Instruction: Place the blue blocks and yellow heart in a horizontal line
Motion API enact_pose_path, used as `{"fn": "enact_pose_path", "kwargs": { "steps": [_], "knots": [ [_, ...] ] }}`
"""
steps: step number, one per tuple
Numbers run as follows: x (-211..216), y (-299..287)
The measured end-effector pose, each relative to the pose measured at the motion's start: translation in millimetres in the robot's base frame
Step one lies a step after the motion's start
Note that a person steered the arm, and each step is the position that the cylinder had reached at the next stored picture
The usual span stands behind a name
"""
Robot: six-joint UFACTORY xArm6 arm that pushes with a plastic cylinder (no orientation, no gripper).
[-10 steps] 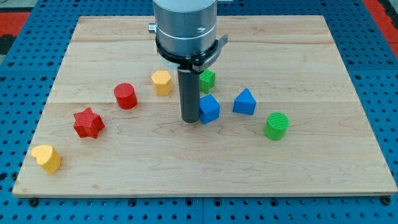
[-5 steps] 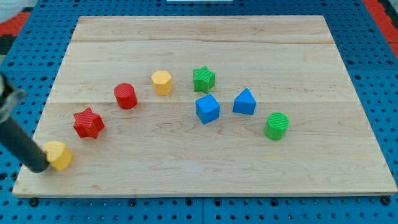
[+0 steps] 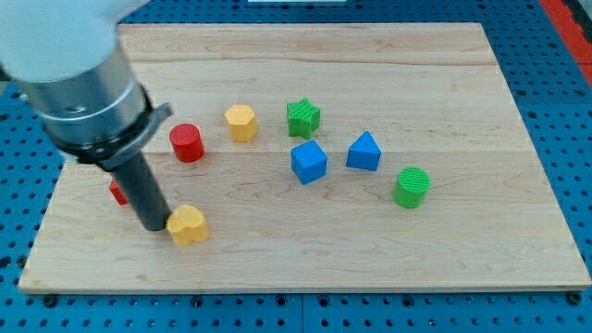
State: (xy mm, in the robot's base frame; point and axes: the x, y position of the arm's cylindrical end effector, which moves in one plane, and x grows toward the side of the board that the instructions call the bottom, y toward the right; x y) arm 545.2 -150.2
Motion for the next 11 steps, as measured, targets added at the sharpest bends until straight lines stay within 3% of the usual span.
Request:
{"fn": "enact_pose_path", "kwargs": {
  "steps": [1, 2, 3, 4, 5, 7, 11],
  "knots": [
    [55.1, -25.2],
    [45.3, 28.1],
    [-5.8, 37.4],
    [-21.2, 37.8],
    [21.0, 13.8],
    [-44.8, 45.8],
    [-74.4, 8.1]
  ]
}}
